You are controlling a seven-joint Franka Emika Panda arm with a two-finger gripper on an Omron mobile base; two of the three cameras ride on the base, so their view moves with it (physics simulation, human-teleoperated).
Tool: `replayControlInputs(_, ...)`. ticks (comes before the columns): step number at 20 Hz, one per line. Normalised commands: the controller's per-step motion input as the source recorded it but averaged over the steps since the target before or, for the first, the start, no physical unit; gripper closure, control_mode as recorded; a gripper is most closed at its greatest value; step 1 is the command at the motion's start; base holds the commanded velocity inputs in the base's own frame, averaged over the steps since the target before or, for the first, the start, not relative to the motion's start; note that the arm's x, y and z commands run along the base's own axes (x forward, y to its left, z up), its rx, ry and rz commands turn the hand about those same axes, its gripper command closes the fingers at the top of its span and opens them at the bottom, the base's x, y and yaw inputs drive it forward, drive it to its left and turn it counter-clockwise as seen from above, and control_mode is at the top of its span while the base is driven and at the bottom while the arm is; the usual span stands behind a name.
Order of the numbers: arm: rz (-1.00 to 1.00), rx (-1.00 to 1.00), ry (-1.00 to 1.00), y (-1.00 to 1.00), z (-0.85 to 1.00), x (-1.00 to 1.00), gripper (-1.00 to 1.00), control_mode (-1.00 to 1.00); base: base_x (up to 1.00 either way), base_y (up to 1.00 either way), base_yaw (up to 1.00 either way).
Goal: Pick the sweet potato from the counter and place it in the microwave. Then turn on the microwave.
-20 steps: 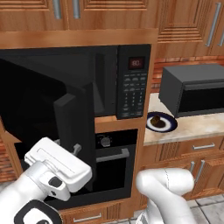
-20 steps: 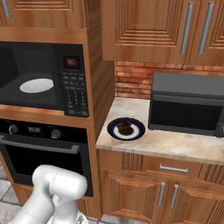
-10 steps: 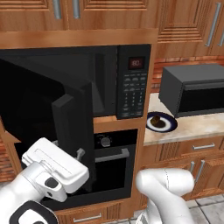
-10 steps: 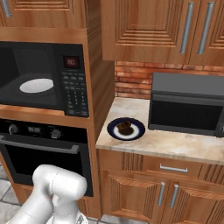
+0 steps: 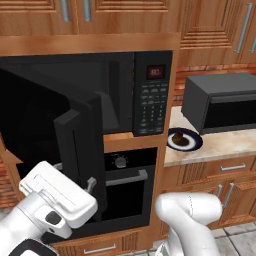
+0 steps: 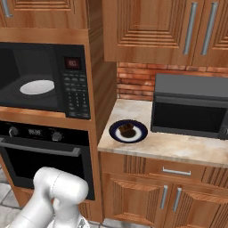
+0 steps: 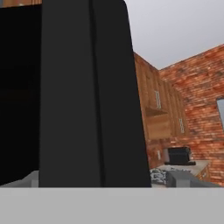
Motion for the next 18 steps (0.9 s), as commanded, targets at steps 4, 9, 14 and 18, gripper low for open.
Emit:
replayControlInputs(4, 0.00, 0.00, -0.05, 0.09, -0.01, -0.28, -1.00, -1.00, 0.00, 0.00, 0.00)
replayControlInputs(9, 0.01, 0.00, -0.05, 0.11, -0.03, -0.29, -1.00, -1.00, 0.00, 0.00, 0.00)
replayControlInputs(14, 0.05, 0.00, 0.00, 0.13, -0.07, -0.02, -1.00, -1.00, 0.00, 0.00, 0.00)
replayControlInputs(18, 0.06, 0.00, 0.00, 0.15, -0.09, 0.00, -1.00, -1.00, 0.00, 0.00, 0.00)
